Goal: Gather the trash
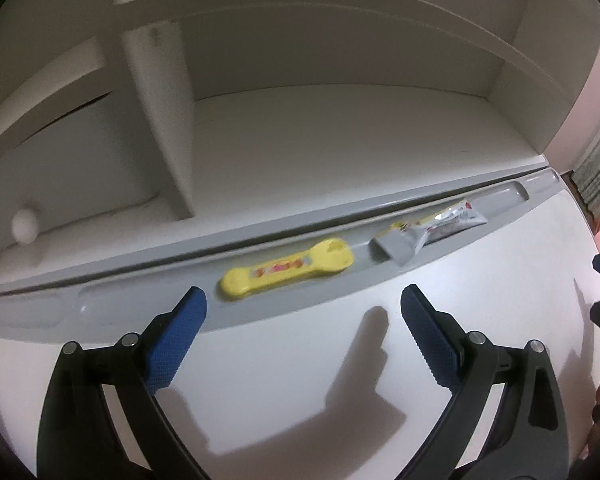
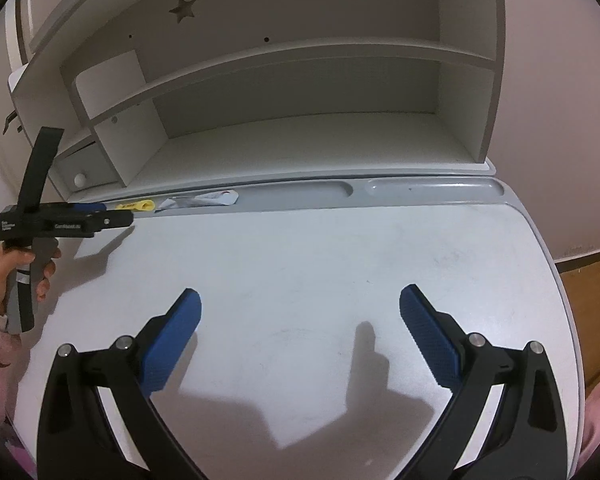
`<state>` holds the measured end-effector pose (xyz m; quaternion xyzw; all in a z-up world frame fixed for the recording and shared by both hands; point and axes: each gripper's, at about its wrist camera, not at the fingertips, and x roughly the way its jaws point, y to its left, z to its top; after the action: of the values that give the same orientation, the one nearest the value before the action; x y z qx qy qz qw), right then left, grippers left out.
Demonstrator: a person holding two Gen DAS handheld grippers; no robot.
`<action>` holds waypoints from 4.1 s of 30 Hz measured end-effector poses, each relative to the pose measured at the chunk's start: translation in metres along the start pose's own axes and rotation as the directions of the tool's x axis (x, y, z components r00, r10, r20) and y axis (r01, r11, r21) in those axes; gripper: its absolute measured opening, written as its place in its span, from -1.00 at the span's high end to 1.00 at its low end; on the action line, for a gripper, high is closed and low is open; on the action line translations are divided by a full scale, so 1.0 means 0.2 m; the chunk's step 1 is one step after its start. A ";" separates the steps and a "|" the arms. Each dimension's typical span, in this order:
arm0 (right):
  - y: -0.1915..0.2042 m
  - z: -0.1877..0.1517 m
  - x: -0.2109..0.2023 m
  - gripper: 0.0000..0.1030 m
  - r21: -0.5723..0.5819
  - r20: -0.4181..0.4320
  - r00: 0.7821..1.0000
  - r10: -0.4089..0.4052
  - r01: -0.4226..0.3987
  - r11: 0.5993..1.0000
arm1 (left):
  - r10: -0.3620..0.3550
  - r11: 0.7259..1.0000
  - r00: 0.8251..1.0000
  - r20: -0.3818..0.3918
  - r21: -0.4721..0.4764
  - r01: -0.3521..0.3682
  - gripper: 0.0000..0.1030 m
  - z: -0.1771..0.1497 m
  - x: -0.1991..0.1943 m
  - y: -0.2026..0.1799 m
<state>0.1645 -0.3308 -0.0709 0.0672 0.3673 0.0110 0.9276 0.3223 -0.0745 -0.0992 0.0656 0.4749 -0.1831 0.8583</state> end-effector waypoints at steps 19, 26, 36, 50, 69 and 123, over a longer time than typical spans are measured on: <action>-0.05 -0.03 0.08 -0.87 0.100 -0.060 0.996 0.071 -0.064 0.993 | 0.045 0.993 0.998 -0.042 -0.105 -0.050 -0.87 0.08 0.04 0.09; -0.07 -0.04 0.08 -0.87 0.135 -0.039 0.991 0.129 -0.123 0.983 | 0.126 0.982 0.991 -0.051 -0.135 -0.132 -0.73 0.09 0.04 0.07; -0.10 -0.04 0.05 -0.87 0.163 -0.019 0.984 0.177 -0.172 0.972 | 0.106 0.976 0.994 0.038 -0.197 -0.096 1.00 0.05 -0.11 0.13; 0.01 0.07 0.08 -0.87 0.110 -0.023 0.993 0.114 -0.110 0.988 | 0.107 0.989 0.988 0.112 -0.114 -0.094 -0.67 -0.10 -0.30 0.20; 0.43 0.44 0.72 -0.71 -0.126 -0.203 0.978 0.046 -0.073 0.989 | 0.093 0.995 0.989 0.113 -0.058 -0.087 -0.83 -0.11 -0.21 0.45; 0.09 -0.06 -0.07 0.29 -0.268 -0.020 0.971 0.238 -0.235 0.934 | 0.216 0.950 0.970 -0.108 -0.207 -0.235 -0.90 0.18 0.20 -0.17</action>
<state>0.1470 -0.3123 -0.0678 -0.0151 0.3456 0.1717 0.9224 0.3567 -0.1261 -0.1107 0.0323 0.5172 -0.0276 0.8548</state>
